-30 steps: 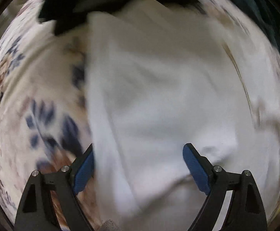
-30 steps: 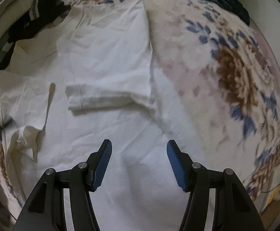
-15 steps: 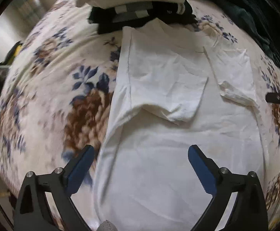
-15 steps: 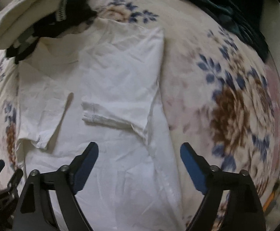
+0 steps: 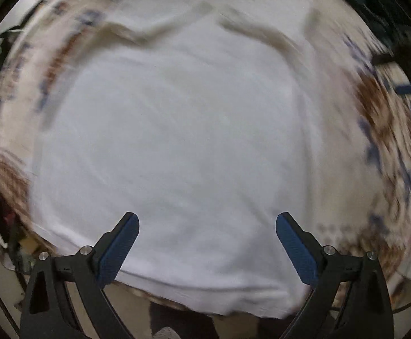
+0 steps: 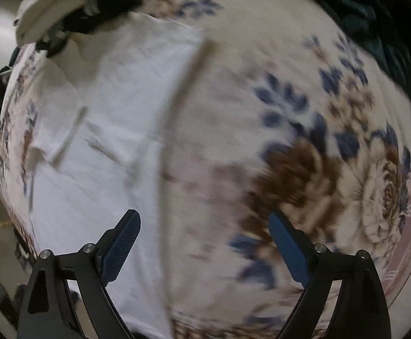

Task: Fold small clothes

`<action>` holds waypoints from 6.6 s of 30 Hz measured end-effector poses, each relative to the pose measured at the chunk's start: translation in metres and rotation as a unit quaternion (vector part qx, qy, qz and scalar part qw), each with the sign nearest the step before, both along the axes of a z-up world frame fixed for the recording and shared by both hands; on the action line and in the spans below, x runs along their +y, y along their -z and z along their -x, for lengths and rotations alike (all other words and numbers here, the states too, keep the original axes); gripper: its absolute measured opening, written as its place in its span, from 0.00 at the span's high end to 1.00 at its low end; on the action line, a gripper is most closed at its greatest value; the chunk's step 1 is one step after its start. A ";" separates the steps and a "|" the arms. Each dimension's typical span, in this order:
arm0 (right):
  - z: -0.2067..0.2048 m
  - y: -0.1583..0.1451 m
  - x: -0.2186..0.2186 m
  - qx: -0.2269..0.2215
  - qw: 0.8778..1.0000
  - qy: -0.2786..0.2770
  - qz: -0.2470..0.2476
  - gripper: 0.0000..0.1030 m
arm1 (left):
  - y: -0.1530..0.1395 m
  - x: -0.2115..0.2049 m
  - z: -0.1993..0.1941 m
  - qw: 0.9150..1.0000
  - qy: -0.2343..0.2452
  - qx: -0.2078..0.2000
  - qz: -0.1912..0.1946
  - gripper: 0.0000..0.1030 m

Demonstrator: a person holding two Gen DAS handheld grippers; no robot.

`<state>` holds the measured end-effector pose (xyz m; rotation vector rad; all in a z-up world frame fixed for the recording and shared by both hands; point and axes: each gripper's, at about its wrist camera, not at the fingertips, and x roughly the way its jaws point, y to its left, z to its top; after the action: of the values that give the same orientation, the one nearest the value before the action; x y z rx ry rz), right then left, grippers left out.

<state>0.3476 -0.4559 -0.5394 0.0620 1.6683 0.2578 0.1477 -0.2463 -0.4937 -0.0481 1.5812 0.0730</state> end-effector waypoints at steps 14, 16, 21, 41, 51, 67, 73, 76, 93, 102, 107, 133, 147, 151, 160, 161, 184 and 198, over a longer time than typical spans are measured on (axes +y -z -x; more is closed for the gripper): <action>-0.091 0.059 -0.077 0.051 0.984 0.081 -0.149 0.11 | 0.077 -0.088 0.039 0.997 0.033 0.002 0.068 0.45; -0.113 0.070 -0.061 0.055 0.979 0.087 -0.176 0.13 | 0.071 -0.083 0.034 0.998 0.031 -0.016 0.053 0.85; -0.161 0.090 -0.020 0.058 0.971 0.092 -0.214 0.19 | 0.069 -0.058 0.032 0.996 0.019 -0.039 0.081 0.99; -0.183 -0.066 0.167 -0.030 0.986 -0.039 -0.157 0.95 | -0.053 0.142 0.043 0.977 -0.131 -0.138 0.100 0.99; -0.167 -0.046 0.377 -0.088 0.987 -0.129 -0.047 0.96 | 0.001 0.294 0.051 0.967 -0.191 -0.121 0.119 0.99; -0.169 0.021 0.458 -0.084 0.988 -0.110 0.071 0.96 | 0.044 0.367 0.060 0.953 -0.225 -0.088 0.183 0.99; -0.166 0.028 0.466 -0.089 0.986 -0.113 0.089 0.96 | 0.064 0.389 0.071 0.958 -0.237 -0.063 0.152 1.00; -0.169 0.035 0.462 -0.058 0.990 -0.096 0.081 0.95 | 0.060 0.402 0.075 0.951 -0.251 -0.045 0.174 0.99; -0.004 -0.053 0.251 -0.012 0.999 0.053 -0.006 0.32 | 0.036 0.376 0.042 0.965 -0.149 -0.010 0.216 0.34; 0.203 0.013 0.188 0.112 0.980 0.166 -0.015 0.32 | 0.051 0.339 0.079 0.977 -0.095 0.040 0.184 0.37; 0.264 0.017 0.192 0.118 0.977 0.169 -0.046 0.32 | 0.058 0.318 0.088 0.982 -0.075 0.037 0.170 0.91; 0.333 0.045 0.251 0.127 0.968 0.196 -0.090 0.93 | 0.031 0.357 0.112 0.986 -0.107 -0.038 0.126 1.00; 0.323 0.025 0.247 0.123 0.971 0.189 -0.080 0.49 | 0.003 0.378 0.096 0.974 -0.143 -0.016 0.176 0.55; 0.286 -0.006 0.248 0.079 0.975 0.182 -0.097 0.31 | -0.033 0.364 0.027 0.965 -0.118 -0.087 0.219 0.30; 0.073 -0.051 0.241 -0.025 0.963 0.234 -0.127 0.28 | -0.006 0.342 -0.230 0.947 -0.069 -0.150 0.277 0.30; 0.043 -0.052 0.241 -0.039 0.963 0.238 -0.119 0.28 | 0.003 0.338 -0.259 0.947 -0.064 -0.150 0.277 0.30; -0.202 0.069 0.222 -0.049 0.971 0.169 -0.161 0.89 | 0.059 0.267 -0.381 0.939 0.092 -0.187 0.274 0.93; -0.110 -0.029 0.221 -0.131 0.951 0.164 -0.228 0.96 | -0.036 0.316 -0.297 0.914 0.071 -0.238 0.322 0.93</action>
<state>0.4574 -0.2348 -0.5100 0.6227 1.2824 0.3761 0.4449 0.0695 -0.4574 -0.4348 1.0578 -0.5440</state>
